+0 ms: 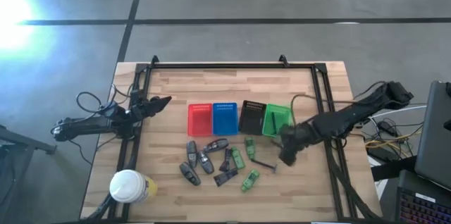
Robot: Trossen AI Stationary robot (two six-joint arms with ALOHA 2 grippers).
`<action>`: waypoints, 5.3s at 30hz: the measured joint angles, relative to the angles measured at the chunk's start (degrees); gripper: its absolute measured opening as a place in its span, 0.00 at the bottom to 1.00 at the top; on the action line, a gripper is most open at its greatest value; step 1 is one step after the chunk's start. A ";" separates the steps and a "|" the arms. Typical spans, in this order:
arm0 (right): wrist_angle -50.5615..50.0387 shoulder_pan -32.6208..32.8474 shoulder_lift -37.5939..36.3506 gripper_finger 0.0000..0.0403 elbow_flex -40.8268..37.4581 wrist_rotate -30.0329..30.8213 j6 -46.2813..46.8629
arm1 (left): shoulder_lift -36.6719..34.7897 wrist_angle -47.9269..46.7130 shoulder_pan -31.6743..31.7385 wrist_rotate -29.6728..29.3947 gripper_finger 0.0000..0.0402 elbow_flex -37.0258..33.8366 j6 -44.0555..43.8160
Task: Pick & Place Travel size toiletries
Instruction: Put the razor into the green bin, then put the shampoo into the black bin
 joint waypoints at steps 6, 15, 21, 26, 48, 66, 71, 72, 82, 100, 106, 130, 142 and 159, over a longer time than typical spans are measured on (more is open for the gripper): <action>-0.01 -8.31 -7.04 0.05 -2.59 10.41 32.58 | 0.00 0.00 0.01 0.01 0.66 0.00 0.00; 10.58 -16.13 -1.18 0.05 -8.37 12.26 39.14 | 0.00 -0.09 0.00 0.00 0.66 -0.02 -0.01; 10.29 -17.72 5.71 0.08 -5.76 10.06 37.41 | 0.00 -0.11 0.01 0.00 0.66 -0.02 0.01; 6.61 -15.78 7.66 0.21 0.46 7.35 27.77 | -0.02 -0.11 0.02 0.00 0.66 -0.01 0.00; -3.90 3.14 35.60 0.65 27.33 1.14 -21.56 | -0.02 -0.15 0.01 0.00 0.66 -0.01 0.01; -3.59 5.01 41.88 0.11 26.35 1.16 -9.55 | 0.00 -0.13 -0.01 0.00 0.66 0.00 -0.02; -4.10 4.32 41.03 0.06 26.22 -1.20 -4.13 | -0.01 -0.11 0.00 0.00 0.66 -0.01 -0.02; -4.23 4.20 40.27 0.06 26.18 -1.68 -2.23 | -0.01 -0.15 0.00 0.00 0.66 -0.02 0.01; -16.11 1.65 17.41 0.04 24.19 7.59 38.64 | -0.02 -0.13 -0.01 -0.02 0.66 0.00 0.01; 0.97 -27.65 8.50 0.16 -0.52 3.09 28.69 | -0.02 0.09 -0.01 -4.96 0.66 -0.02 0.05; 0.14 -27.29 9.05 0.32 3.04 4.79 21.60 | -0.02 1.11 0.01 -4.96 0.66 0.00 -0.80; -7.52 4.94 35.27 0.69 34.26 -2.94 -41.18 | 0.77 -10.50 -0.01 18.73 0.66 0.00 -6.32; -8.14 7.79 51.75 0.75 46.91 1.65 -64.13 | 0.83 -12.48 -0.01 20.11 0.66 -0.02 -7.51; -8.80 7.00 54.17 0.32 47.33 -5.40 -57.80 | 0.83 -12.85 -0.01 21.18 0.66 -0.02 -7.75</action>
